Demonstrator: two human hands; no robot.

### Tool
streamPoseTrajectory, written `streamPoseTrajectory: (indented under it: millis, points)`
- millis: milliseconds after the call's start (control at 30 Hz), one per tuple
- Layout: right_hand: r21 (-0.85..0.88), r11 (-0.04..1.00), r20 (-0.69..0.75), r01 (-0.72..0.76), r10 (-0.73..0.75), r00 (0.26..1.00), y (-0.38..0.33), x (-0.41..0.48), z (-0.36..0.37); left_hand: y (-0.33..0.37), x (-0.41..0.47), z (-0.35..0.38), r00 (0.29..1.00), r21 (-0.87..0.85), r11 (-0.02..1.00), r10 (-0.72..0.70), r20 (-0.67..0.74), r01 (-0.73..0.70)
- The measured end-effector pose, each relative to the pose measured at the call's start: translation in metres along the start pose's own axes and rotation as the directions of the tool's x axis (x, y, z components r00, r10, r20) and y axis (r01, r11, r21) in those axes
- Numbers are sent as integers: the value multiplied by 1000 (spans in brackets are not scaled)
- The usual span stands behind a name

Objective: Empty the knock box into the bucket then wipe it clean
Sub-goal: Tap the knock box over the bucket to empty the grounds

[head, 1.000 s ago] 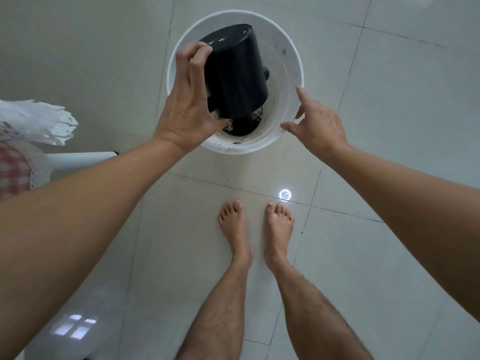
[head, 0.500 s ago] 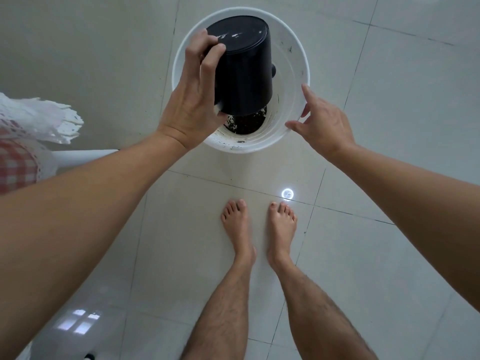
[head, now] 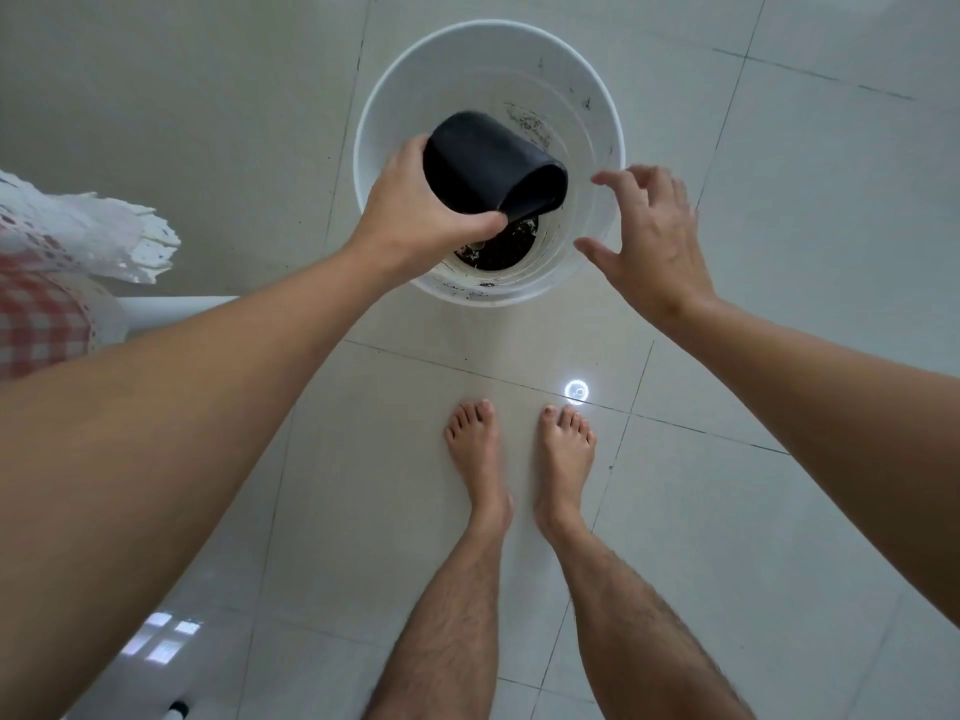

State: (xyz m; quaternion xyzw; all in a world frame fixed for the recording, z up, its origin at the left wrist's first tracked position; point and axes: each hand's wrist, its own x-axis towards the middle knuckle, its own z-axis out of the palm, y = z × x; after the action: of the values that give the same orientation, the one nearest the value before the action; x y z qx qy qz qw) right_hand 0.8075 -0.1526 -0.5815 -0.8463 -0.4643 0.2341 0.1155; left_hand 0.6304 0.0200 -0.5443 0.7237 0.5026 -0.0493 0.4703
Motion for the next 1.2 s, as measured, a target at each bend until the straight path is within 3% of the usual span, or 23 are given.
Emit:
streamPoseTrajectory:
  millis: [100,200,433,533,633,733,833,1000,1200]
  points:
    - [86,991,64,106,-112,992,-8,-3,-9,-4,-3,0,962,-190,961,-157,223,200]
    - [128,973,140,190,-207,968,-14,-5,-15,-7,-1,0,903,-285,885,-266,337,367]
    - [155,974,177,165,-192,965,-23,5,-30,-12,-9,2,857,-277,853,-310,411,441]
    - [156,978,191,137,-165,967,-29,13,-36,-12,-10,4,889,-233,897,-279,364,376]
    - [106,988,204,110,-130,970,-33,19,-39,-15,-13,5,989,-13,1000,1,147,1]
    - [79,993,214,86,-101,972,-36,20,-42,-7,-16,6,964,165,957,213,161,-239]
    - [77,993,242,91,-107,964,-43,20,-51,0,-16,5,970,286,933,174,167,-217]
    - [47,991,303,125,-134,944,-63,17,-86,22,-34,-21,981,322,933,114,155,-159]
    - [36,979,337,203,-203,919,-139,5,-174,70,-89,-110,988,380,913,115,103,-146]
